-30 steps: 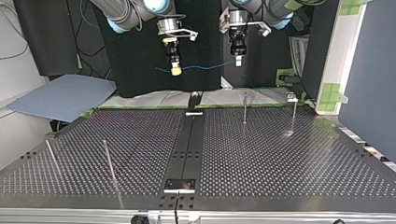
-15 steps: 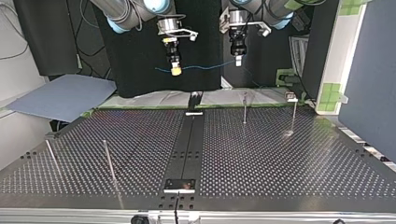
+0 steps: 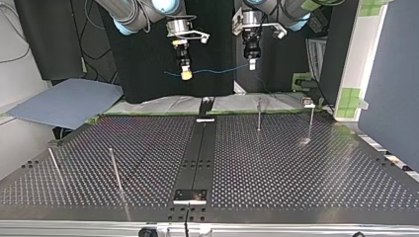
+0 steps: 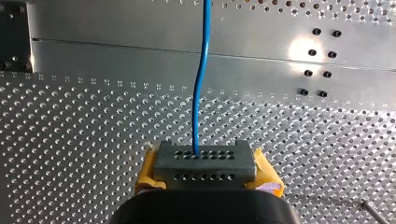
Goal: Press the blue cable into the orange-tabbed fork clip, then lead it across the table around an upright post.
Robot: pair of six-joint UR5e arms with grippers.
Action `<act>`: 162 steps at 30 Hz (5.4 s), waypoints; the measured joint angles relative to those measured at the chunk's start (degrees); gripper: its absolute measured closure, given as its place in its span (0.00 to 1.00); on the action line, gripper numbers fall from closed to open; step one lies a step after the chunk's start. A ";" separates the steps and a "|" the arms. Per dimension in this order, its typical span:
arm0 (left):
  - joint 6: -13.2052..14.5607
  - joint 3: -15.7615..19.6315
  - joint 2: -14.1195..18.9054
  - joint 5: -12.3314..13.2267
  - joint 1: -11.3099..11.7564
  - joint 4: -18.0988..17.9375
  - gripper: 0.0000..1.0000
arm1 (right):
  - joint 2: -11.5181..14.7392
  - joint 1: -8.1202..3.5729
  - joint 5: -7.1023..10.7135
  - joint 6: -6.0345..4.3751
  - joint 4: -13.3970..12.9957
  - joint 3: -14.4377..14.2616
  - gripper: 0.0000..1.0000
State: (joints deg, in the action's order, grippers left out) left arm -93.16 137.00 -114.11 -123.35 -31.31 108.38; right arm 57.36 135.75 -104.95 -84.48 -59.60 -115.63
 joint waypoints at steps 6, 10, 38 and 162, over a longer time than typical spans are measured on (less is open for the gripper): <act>0.00 0.00 0.00 0.00 0.00 0.00 1.00 | 0.00 0.00 0.00 0.00 0.00 0.00 1.00; 0.00 0.00 0.00 0.00 0.00 0.00 1.00 | 0.00 0.00 0.00 0.00 0.00 0.00 1.00; 0.00 0.00 0.00 0.00 0.00 0.00 1.00 | 0.00 0.00 0.00 0.00 0.00 0.00 1.00; -9.05 1.99 -6.56 4.43 8.70 -4.77 1.00 | -10.60 2.33 2.82 -9.45 -0.54 4.77 1.00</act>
State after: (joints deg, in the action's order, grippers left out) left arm -102.21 139.00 -120.67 -118.92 -22.61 103.61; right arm 46.76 138.08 -102.13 -93.93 -60.14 -110.86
